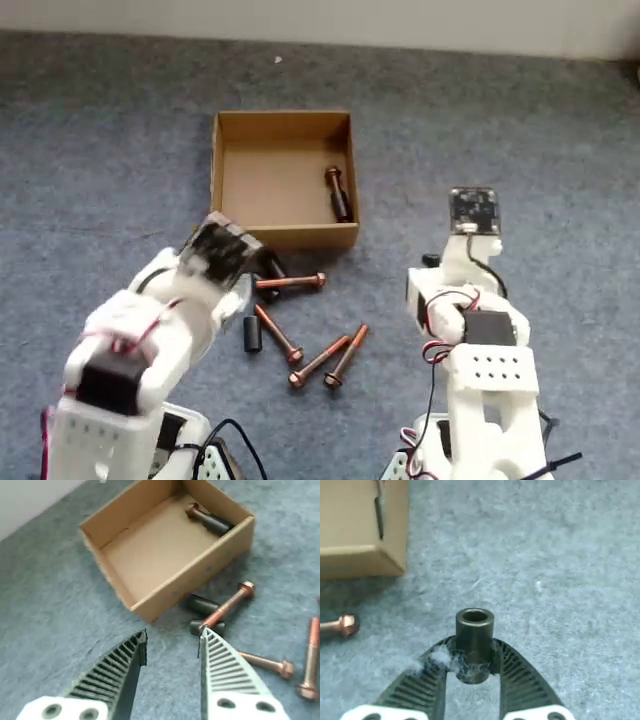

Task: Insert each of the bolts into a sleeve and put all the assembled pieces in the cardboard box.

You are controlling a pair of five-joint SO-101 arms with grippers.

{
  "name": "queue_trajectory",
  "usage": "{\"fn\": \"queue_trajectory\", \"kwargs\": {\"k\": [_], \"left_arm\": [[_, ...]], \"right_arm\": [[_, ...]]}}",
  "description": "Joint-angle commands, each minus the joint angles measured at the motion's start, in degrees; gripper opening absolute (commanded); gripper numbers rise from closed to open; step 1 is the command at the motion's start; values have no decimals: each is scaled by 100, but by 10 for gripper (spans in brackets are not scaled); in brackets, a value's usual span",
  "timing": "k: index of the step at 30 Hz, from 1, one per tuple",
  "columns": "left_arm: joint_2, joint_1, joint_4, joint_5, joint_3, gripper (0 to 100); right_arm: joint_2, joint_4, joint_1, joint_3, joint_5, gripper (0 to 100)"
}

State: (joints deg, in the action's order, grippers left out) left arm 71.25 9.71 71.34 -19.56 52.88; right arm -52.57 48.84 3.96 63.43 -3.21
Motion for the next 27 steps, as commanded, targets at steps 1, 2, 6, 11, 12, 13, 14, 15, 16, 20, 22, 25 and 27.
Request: {"fn": "queue_trajectory", "kwargs": {"k": [1,2,6,11,12,13,14,15,16,20,22,25,27], "left_arm": [[-1903,664,114,-835,-1077,189],[-2273,787,158,-1011,-1270,189],[-3582,1095,158,-1486,-1851,189],[-4998,1349,149,-2084,-2404,188],[-5235,1385,141,-2198,-2501,188],[-5473,1420,141,-2303,-2607,188],[-5692,1446,141,-2400,-2730,188],[-5903,1473,141,-2479,-2844,188],[-6097,1481,141,-2532,-2976,188],[-6826,1481,158,-2541,-3556,188],[-7187,1481,176,-2549,-3820,188],[-7714,1481,176,-2655,-4180,188],[-8022,1481,185,-2813,-4347,188]], "right_arm": [[-119,-198,-198,-84,220,6],[-119,-198,-259,-84,264,6],[-127,-207,-470,-84,316,6],[-119,-338,-602,-84,316,6],[-119,-347,-602,-84,316,6],[-119,-347,-602,-84,316,6],[-119,-347,-602,-84,316,6],[-119,-347,-602,-84,316,6],[-119,-347,-602,-84,316,6],[-119,-347,-602,-84,316,6],[-119,-347,-602,-84,308,6],[-119,-347,-602,-84,299,6],[-119,-347,-602,-84,290,6]]}}
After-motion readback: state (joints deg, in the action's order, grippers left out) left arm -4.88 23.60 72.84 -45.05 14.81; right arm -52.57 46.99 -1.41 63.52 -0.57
